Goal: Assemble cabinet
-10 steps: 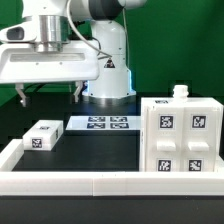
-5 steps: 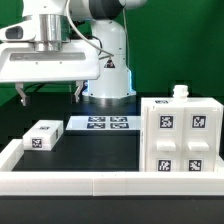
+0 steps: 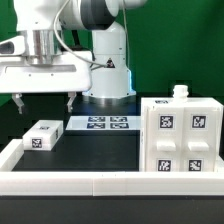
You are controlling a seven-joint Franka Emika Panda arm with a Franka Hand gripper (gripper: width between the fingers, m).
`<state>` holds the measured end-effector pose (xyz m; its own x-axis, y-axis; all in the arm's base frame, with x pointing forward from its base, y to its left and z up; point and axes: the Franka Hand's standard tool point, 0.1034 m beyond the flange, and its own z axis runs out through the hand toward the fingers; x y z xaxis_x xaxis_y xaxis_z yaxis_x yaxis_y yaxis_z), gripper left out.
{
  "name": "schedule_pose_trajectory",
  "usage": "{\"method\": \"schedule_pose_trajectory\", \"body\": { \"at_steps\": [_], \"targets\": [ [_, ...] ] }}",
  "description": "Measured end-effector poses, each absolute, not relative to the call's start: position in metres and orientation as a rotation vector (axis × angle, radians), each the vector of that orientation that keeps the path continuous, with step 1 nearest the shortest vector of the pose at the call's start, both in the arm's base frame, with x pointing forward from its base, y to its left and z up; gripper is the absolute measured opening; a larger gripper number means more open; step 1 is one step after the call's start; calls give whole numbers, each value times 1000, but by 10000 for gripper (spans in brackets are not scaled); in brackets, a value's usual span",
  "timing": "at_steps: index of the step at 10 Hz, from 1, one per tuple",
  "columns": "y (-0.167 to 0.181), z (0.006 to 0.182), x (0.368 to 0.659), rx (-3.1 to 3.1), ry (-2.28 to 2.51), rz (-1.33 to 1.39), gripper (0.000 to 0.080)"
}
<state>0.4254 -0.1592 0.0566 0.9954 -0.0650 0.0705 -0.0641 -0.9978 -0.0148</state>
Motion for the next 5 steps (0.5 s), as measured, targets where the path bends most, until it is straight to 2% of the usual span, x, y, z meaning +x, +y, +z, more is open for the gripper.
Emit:
{"method": "schedule_pose_trajectory", "body": {
  "at_steps": [2,5],
  "targets": [
    [-165,37,417,-3140,78,-110,797],
    [-169,21,411,-3161,32,-133,797]
  ]
}}
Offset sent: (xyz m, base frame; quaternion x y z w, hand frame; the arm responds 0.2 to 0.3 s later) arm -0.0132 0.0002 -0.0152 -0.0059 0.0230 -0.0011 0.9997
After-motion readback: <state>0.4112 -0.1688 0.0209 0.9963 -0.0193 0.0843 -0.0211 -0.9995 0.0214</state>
